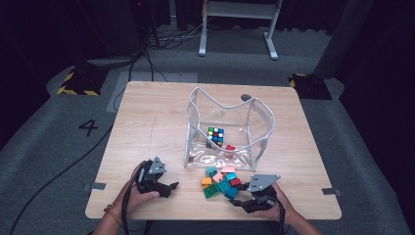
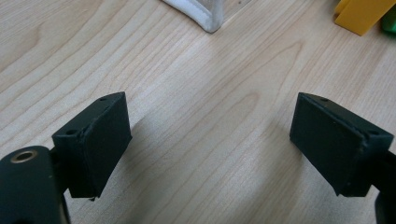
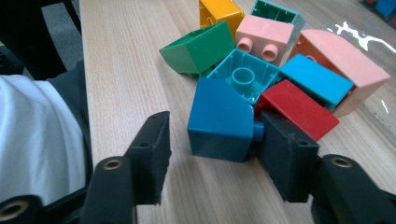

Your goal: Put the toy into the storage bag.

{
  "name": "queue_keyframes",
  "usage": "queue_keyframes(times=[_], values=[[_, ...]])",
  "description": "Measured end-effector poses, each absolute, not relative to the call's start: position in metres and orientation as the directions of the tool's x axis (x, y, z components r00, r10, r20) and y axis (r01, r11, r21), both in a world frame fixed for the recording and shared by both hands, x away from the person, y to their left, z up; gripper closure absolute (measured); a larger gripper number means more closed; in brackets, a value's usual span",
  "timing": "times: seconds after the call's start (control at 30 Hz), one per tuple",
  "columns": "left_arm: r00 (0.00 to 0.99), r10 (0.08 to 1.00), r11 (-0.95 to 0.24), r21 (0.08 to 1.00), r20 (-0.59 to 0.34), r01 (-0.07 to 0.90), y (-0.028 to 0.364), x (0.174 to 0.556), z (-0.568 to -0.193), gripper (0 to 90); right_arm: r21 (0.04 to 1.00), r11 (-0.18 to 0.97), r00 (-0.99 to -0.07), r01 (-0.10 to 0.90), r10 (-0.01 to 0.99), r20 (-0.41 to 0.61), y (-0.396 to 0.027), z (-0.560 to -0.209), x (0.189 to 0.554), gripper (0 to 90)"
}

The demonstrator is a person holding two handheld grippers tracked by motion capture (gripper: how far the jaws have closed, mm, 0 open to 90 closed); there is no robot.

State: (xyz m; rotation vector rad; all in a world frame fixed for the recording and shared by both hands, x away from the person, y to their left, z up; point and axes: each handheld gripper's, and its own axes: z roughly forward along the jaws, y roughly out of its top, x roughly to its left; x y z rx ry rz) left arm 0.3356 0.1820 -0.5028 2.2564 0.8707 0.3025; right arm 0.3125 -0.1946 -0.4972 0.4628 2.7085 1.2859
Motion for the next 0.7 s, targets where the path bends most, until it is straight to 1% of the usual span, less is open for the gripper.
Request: queue_keyframes(times=[0.1,0.2,0.3,0.5,0.7], values=[[0.748,0.663,-0.537,0.677,-0.029,0.503,0.182,0.336,-0.503,12.6,0.770,0.593,-0.945,0.234,0.324,0.038,-0.194,-0.498,0.313,53.5],[0.748,0.663,-0.537,0.678,-0.028,0.502,0.182,0.336,-0.503,12.6,0.772,0.592,-0.944,0.230,0.328,0.030,-0.194,-0.499,0.313,55.4],[0.748,0.663,-0.538,0.678,-0.028,0.502,0.182,0.336,-0.503,12.6,0.769,0.601,-0.945,0.218,0.326,0.013,-0.195,-0.498,0.312,55.6],[0.748,0.664,-0.539,0.678,-0.025,0.501,0.182,0.336,-0.503,12.6,0.776,0.597,-0.955,0.205,0.295,0.026,-0.202,-0.496,0.311,55.7],[0.749,0.662,-0.539,0.677,-0.028,0.502,0.182,0.336,-0.503,12.6,0.780,0.588,-0.953,0.213,0.302,0.033,-0.216,-0.493,0.309,55.7]])
